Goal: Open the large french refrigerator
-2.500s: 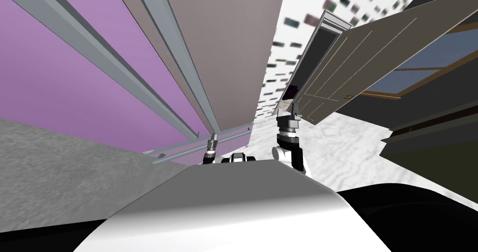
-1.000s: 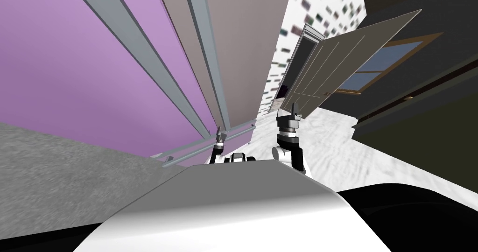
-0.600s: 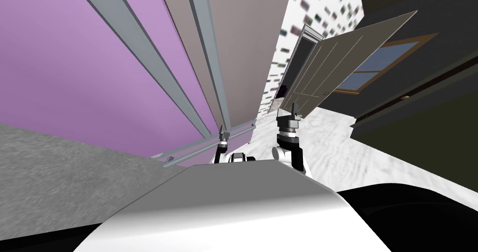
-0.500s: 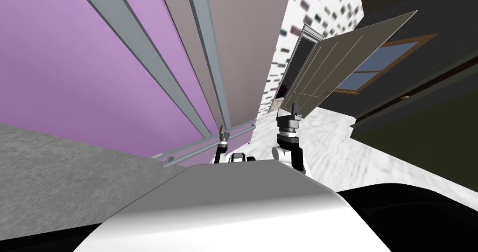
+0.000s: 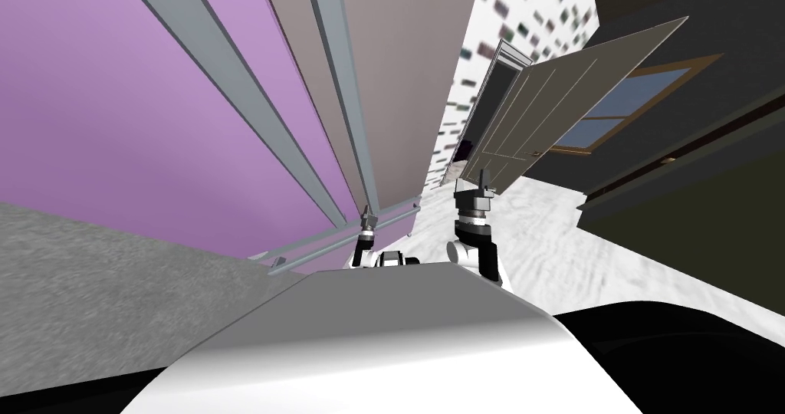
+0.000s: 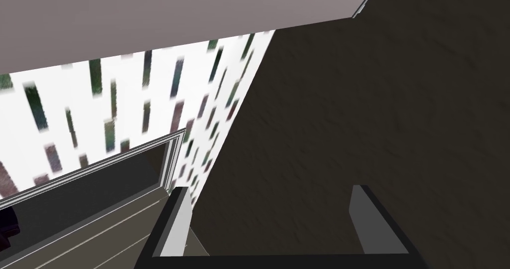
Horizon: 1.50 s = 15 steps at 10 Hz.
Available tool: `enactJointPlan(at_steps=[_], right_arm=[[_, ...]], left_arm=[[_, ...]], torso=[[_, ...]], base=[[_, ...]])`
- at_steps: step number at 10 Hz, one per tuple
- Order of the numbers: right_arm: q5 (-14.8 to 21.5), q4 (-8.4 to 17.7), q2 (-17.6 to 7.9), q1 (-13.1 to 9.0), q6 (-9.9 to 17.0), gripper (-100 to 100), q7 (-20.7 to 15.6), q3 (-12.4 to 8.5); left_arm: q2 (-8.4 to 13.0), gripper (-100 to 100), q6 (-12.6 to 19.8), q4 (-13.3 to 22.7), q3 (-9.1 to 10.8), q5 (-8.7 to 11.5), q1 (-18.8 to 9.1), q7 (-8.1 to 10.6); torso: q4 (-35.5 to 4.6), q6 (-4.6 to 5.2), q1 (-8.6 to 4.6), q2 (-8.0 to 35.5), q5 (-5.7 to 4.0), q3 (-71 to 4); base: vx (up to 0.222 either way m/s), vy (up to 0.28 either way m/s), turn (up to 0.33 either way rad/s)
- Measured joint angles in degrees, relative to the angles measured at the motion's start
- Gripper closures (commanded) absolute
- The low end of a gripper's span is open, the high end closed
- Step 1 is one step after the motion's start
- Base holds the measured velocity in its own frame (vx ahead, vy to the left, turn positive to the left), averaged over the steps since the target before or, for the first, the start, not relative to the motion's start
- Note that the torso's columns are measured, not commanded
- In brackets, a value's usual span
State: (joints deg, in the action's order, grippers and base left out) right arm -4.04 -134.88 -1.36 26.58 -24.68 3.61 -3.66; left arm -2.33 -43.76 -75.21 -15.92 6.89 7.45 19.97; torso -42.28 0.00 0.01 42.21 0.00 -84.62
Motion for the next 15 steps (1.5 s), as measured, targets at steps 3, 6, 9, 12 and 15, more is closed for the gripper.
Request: enactJointPlan(at_steps=[3,6,9,12,15], right_arm=[[0.00,0.00,0.02,0.01,0.00,0,0.00,0.01],[0.00,0.00,0.02,-0.01,0.00,0,0.00,0.02],[0.00,0.00,0.03,-0.01,0.00,0,0.00,0.03],[0.00,-0.01,0.03,0.00,0.00,0,0.00,0.02],[0.00,-0.01,0.02,0.01,0.00,0,0.00,0.02]], left_arm=[[0.02,100,-1.09,-0.10,0.52,0.47,0.87,-0.36],[0.35,100,-0.52,-1.83,2.57,2.08,2.15,-1.58],[0.61,100,0.68,-4.61,4.43,3.85,3.88,-3.23],[0.74,100,1.58,-7.21,6.17,5.60,5.74,-4.83],[0.69,100,1.26,-7.41,7.03,6.47,6.93,-5.48]], torso=[[-0.09,-0.15,-0.46,0.26,-0.13,0.14],[-0.17,0.34,-0.44,0.15,-0.14,0.09],[-0.31,0.22,-0.40,0.26,-0.19,0.13],[-0.42,0.06,-0.24,0.38,-0.20,0.18],[-0.13,-0.14,-0.18,0.18,-0.11,0.08]], base=[[-0.027,-0.159,0.140],[-0.087,-0.269,0.162],[-0.123,-0.332,0.185],[-0.093,-0.262,0.144],[-0.027,-0.245,0.157]])
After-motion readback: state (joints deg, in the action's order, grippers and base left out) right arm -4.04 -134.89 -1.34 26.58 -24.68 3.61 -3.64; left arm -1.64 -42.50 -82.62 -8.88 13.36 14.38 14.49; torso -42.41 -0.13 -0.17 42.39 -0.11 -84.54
